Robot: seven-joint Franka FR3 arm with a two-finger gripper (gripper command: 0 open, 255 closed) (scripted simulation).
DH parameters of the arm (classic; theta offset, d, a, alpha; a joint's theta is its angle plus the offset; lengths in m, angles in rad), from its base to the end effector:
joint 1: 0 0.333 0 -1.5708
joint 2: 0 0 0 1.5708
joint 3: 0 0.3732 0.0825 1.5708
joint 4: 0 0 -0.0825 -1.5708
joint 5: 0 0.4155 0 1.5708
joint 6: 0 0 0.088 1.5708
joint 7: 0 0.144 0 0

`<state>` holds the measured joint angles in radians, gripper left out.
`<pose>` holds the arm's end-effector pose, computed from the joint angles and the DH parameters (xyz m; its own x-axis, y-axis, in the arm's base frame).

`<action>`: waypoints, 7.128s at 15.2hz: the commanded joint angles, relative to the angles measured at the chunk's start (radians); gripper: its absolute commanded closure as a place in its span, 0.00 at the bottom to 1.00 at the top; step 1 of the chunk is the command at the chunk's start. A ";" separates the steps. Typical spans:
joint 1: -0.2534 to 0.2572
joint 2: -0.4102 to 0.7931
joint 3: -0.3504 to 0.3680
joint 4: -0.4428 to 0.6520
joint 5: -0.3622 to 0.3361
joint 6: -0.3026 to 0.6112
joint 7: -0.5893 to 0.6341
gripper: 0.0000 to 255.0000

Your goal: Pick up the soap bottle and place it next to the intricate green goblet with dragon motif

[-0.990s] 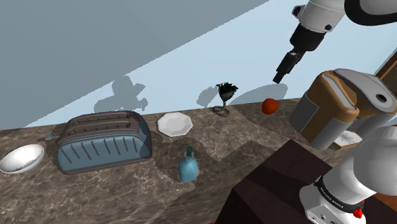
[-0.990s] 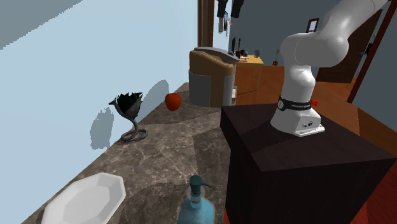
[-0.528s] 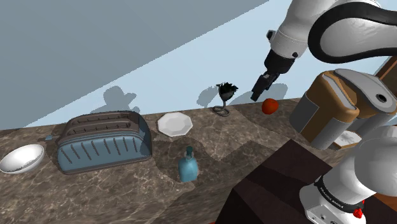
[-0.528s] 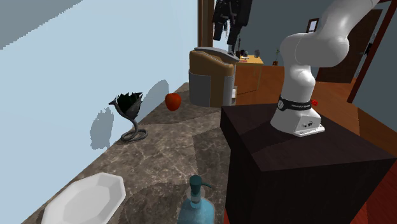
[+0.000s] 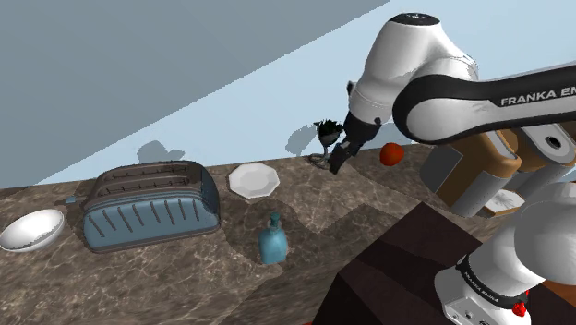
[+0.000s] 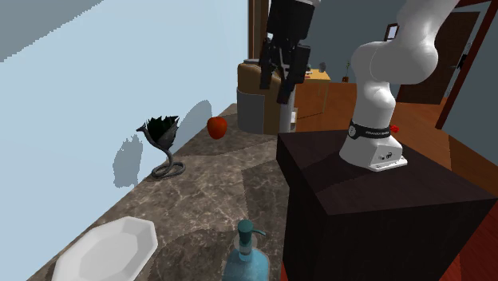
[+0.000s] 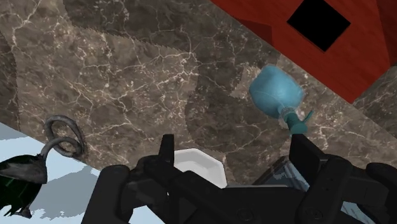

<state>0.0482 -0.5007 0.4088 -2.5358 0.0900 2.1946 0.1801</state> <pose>0.3702 0.1912 0.4419 0.9690 0.1983 0.1476 0.1869 -0.9785 0.0876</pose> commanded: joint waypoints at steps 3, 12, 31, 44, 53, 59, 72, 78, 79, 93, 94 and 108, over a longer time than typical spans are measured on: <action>-0.019 0.136 0.087 0.020 -0.038 0.115 0.098 0.00; -0.086 0.531 0.252 0.154 -0.377 0.294 0.463 0.00; 0.054 0.890 0.130 0.322 -0.764 0.360 0.780 0.00; 0.047 0.877 0.139 0.320 -0.750 0.352 0.769 1.00; -0.006 0.771 0.210 0.314 -0.619 0.281 0.666 1.00; -0.033 0.702 0.245 0.322 -0.532 0.229 0.599 1.00; -0.064 0.568 0.285 0.370 -0.369 0.097 0.468 1.00; -0.069 0.518 0.288 0.407 -0.313 0.029 0.421 1.00; -0.069 0.511 0.288 0.414 -0.305 0.017 0.414 1.00; -0.072 0.435 0.280 0.536 -0.228 -0.155 0.339 1.00; -0.072 0.432 0.279 0.547 -0.224 -0.168 0.335 1.00; -0.115 0.409 0.218 0.648 -0.196 -0.272 0.209 1.00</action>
<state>-0.0571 -0.0929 0.6394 -1.8847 -0.1068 1.9158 0.4117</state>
